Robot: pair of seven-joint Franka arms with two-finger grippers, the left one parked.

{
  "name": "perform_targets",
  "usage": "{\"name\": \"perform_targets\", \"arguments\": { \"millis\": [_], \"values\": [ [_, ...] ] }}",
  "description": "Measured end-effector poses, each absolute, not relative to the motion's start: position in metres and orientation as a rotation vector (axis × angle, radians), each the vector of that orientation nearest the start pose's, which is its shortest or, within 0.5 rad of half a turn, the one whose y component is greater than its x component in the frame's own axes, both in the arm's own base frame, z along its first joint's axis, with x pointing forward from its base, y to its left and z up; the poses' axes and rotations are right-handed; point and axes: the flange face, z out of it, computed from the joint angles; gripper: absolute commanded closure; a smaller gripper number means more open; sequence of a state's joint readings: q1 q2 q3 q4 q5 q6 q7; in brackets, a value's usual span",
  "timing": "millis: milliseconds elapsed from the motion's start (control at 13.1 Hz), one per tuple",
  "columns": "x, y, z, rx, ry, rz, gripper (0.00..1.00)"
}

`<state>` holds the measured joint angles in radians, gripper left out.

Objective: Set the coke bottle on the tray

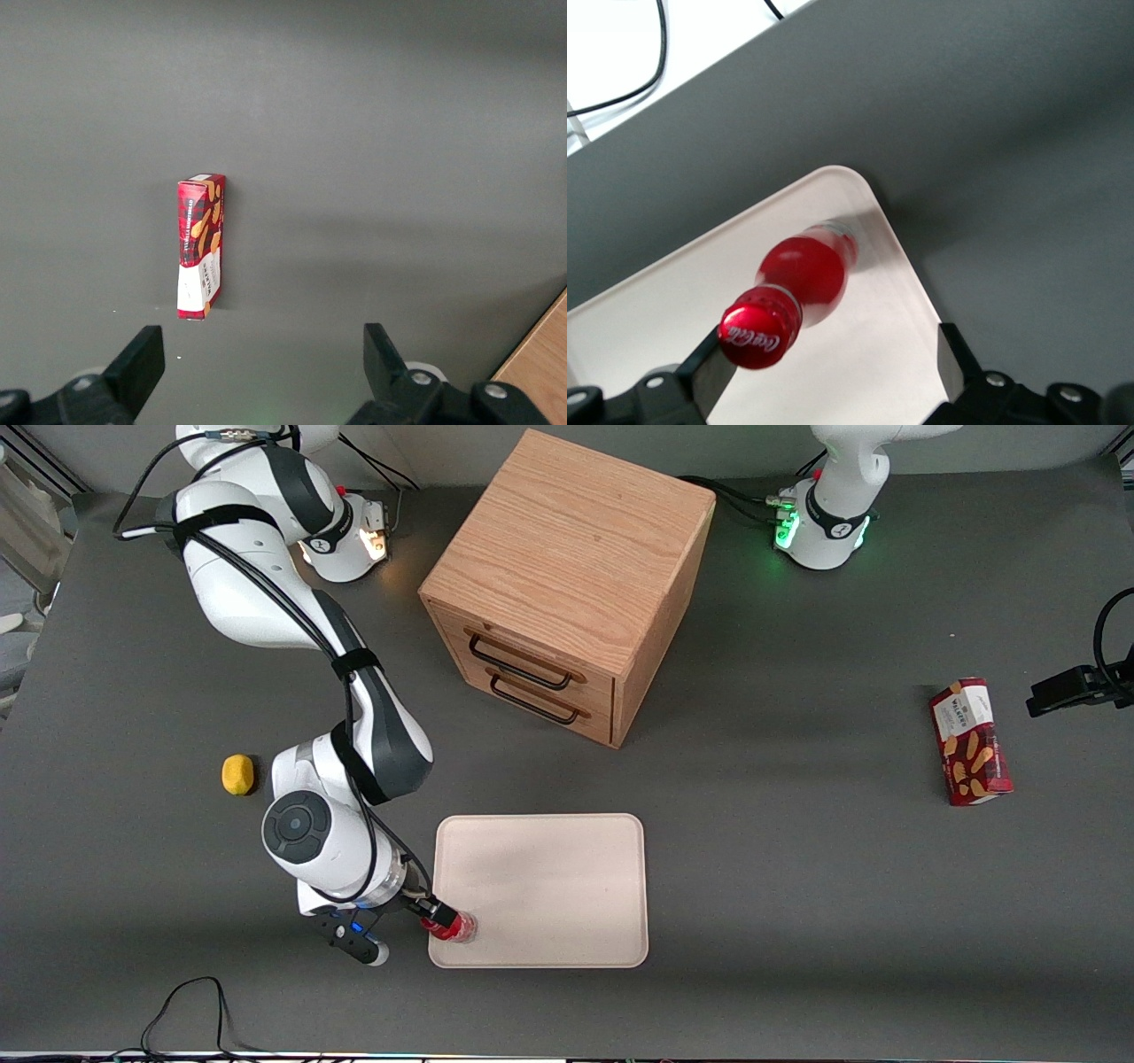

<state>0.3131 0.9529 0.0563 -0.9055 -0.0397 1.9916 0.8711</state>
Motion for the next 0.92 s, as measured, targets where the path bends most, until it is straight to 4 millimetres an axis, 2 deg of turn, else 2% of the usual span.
{"name": "perform_targets", "arguments": {
  "millis": [306,535,917],
  "values": [
    [0.745,0.266,0.347,-2.979,0.783,-0.114,0.00],
    [0.741,0.265,0.354,-2.995,0.787,-0.081,0.00],
    [0.725,0.259,0.394,-3.051,0.759,0.014,0.00]
  ]
}}
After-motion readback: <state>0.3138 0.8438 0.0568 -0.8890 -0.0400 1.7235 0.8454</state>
